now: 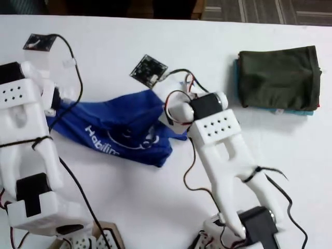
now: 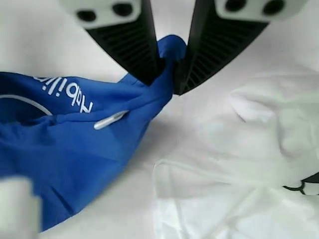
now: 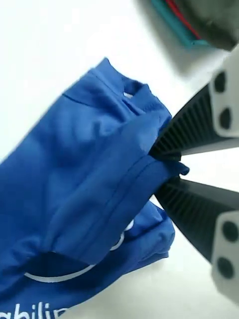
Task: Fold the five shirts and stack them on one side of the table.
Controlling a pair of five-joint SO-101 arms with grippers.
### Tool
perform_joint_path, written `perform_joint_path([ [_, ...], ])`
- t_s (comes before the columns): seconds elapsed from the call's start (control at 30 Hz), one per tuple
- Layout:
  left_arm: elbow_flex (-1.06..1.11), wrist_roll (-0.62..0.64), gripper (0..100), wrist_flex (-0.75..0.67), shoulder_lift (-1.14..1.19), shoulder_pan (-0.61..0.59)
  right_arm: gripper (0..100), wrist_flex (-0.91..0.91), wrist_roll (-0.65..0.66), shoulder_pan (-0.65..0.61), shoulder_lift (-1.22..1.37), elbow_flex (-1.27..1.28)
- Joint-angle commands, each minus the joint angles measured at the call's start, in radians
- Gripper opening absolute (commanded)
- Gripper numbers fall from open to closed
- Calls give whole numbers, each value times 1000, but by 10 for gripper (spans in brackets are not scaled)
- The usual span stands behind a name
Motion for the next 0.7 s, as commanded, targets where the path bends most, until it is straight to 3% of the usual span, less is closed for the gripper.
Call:
perform_joint_path([
  [0.0,-170,-5,26,98,-54,17,18,-53,-9,8,-99,-48],
  [0.17,-326,-5,25,103,-54,-2,17,-128,-9,44,-130,-49],
  [0.37,-506,-48,25,83,-46,26,17,-228,-6,189,-101,-161],
  [0.67,-696,-92,25,84,-54,169,17,-8,-5,259,77,-715],
])
